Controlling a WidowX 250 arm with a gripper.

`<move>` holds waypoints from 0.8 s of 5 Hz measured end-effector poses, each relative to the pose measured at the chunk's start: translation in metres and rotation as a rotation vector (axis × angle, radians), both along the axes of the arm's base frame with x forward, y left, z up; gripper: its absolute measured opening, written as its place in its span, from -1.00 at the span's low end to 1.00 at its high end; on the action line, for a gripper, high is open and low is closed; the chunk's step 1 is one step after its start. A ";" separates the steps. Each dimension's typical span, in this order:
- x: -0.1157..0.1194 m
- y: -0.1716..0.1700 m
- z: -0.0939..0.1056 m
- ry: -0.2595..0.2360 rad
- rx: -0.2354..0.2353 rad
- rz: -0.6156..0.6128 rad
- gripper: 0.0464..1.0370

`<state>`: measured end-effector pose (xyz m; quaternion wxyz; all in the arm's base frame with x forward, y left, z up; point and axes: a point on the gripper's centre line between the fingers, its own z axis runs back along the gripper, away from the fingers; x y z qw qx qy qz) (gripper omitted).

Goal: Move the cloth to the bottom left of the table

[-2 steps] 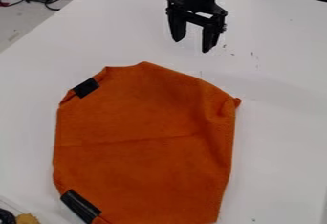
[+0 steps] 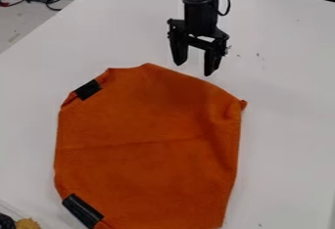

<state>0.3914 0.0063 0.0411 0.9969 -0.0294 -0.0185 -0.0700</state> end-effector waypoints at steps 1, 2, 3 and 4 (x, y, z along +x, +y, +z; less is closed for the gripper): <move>-0.019 0.025 0.014 -0.018 -0.005 0.116 0.92; -0.045 0.034 0.010 0.007 -0.016 0.243 0.92; -0.068 0.051 0.006 0.022 0.039 0.496 0.92; -0.082 0.053 -0.009 0.043 0.071 0.613 0.92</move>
